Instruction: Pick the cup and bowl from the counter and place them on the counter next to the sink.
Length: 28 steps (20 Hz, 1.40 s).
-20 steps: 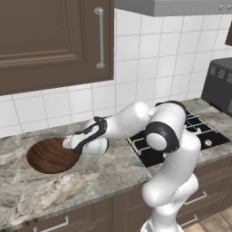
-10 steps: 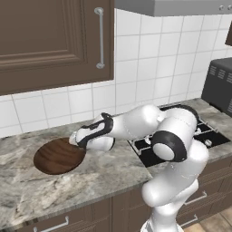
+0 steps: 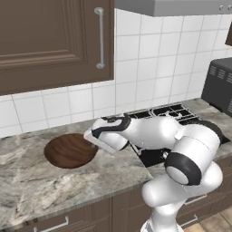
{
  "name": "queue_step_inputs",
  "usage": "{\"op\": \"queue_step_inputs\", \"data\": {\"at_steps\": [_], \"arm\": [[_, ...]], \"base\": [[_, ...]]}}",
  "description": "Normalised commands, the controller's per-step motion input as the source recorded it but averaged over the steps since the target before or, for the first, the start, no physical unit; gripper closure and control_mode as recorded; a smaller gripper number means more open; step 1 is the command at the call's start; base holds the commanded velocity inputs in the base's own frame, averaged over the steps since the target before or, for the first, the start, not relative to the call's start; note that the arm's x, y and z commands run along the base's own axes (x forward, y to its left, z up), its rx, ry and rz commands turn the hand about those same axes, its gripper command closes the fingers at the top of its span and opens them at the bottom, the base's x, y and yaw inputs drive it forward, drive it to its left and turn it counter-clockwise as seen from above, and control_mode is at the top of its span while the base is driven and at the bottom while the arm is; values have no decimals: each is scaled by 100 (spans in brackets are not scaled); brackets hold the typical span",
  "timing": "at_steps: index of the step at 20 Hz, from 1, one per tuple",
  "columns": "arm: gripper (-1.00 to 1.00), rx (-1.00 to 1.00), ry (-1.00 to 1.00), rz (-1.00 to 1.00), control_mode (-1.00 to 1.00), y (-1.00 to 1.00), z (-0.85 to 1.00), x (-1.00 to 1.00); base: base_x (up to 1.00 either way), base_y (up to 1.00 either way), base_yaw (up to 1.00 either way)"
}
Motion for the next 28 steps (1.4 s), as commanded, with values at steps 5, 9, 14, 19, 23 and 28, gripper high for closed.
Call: {"op": "queue_step_inputs", "data": {"at_steps": [5,9,14,19,23,28], "arm": [[100,10,11,-16,-100,-43,11,-23],[100,1,12,-17,-100,-32,51,-38],[100,0,19,-9,-100,-31,77,-20],[100,0,29,-9,-100,-32,84,-3],[100,0,28,-5,-100,-58,61,3],[100,-4,1,8,-100,-63,3,45]], "base": [[0,0,0],[0,0,0],[0,0,0],[0,0,0],[0,0,0],[0,0,0]]}}
